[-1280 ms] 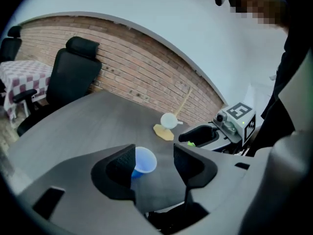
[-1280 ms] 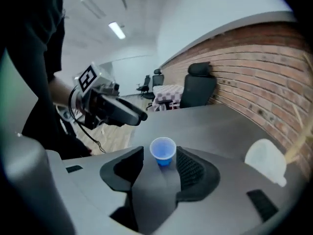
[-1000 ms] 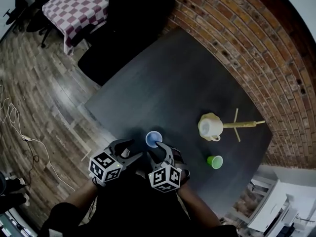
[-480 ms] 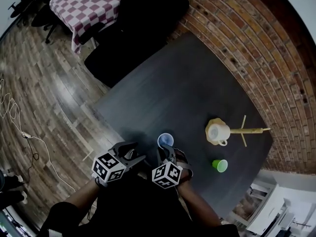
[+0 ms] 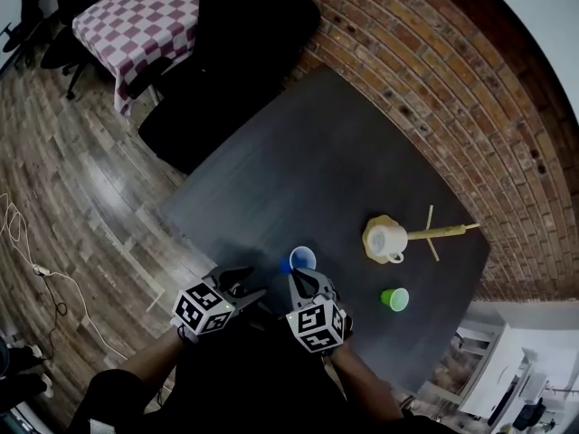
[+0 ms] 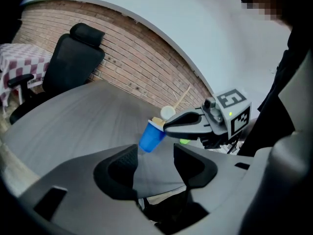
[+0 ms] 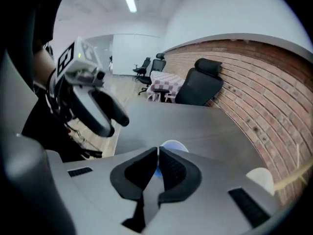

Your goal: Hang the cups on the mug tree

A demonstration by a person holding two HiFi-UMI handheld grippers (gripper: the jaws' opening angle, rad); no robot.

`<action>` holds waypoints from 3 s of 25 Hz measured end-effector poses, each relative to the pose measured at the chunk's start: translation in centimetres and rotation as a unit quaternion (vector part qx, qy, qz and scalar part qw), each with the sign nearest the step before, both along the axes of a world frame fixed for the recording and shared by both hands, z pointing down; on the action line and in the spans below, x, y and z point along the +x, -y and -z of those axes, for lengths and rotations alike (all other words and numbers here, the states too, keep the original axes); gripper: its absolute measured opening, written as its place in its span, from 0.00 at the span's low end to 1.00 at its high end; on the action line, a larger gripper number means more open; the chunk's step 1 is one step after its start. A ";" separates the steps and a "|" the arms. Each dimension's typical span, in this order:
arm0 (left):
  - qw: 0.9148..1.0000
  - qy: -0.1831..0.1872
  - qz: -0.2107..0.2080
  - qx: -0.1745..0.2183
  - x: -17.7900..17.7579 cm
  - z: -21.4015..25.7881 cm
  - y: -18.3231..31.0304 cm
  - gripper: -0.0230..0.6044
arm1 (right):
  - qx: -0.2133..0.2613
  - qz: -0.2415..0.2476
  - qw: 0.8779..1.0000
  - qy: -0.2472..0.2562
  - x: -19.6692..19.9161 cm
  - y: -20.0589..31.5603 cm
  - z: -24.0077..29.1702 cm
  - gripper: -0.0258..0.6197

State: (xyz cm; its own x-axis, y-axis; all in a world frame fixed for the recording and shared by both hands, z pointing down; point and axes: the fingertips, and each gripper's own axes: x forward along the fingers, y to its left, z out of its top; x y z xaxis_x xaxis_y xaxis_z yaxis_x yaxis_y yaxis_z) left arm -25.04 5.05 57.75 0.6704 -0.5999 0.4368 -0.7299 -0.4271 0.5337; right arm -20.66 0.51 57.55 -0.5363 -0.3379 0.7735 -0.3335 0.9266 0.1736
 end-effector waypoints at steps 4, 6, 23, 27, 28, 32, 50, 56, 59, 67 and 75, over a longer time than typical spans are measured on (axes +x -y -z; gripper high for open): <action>1.000 0.002 -0.020 0.013 1.8 0.7 1.6 0.41 | -0.018 -0.063 0.994 0.087 0.9 2.0 4.9 0.09; 1.000 -0.011 -0.020 0.021 2.7 1.5 2.9 0.41 | -0.020 -0.082 0.989 0.120 1.6 2.9 7.1 0.09; 0.981 -0.164 0.029 0.094 12.4 13.7 10.8 0.41 | 0.023 -0.148 0.945 0.291 12.3 7.7 18.4 0.09; 0.977 -0.166 0.038 0.127 14.6 16.6 12.2 0.41 | 0.013 -0.171 0.918 0.357 15.8 9.4 20.5 0.09; 0.977 -0.162 0.038 0.134 15.2 17.2 12.6 0.41 | 0.010 -0.175 0.914 0.367 16.5 9.8 20.8 0.09; 0.976 -0.149 0.039 0.156 16.9 19.4 13.9 0.41 | 0.002 -0.178 0.900 0.398 18.9 11.0 21.4 0.09; 0.970 -0.076 -0.004 0.231 24.0 24.4 16.9 0.41 | 0.008 -0.181 0.881 0.437 23.6 13.7 23.1 0.09; 0.964 -0.043 0.031 0.259 19.7 23.9 15.4 0.41 | 0.032 -0.212 0.878 0.428 27.0 12.5 22.8 0.09; 0.973 -0.006 0.103 0.206 12.7 17.0 14.9 0.41 | -0.003 -0.220 0.884 0.412 27.0 11.3 19.2 0.09; 0.930 0.005 0.366 -0.033 -6.2 -5.3 6.2 0.41 | -0.057 -0.261 0.884 0.383 26.9 8.9 14.3 0.09; 0.942 -0.021 0.330 -0.065 -4.0 -7.8 6.5 0.41 | -0.063 -0.248 0.896 0.363 22.7 8.3 13.8 0.09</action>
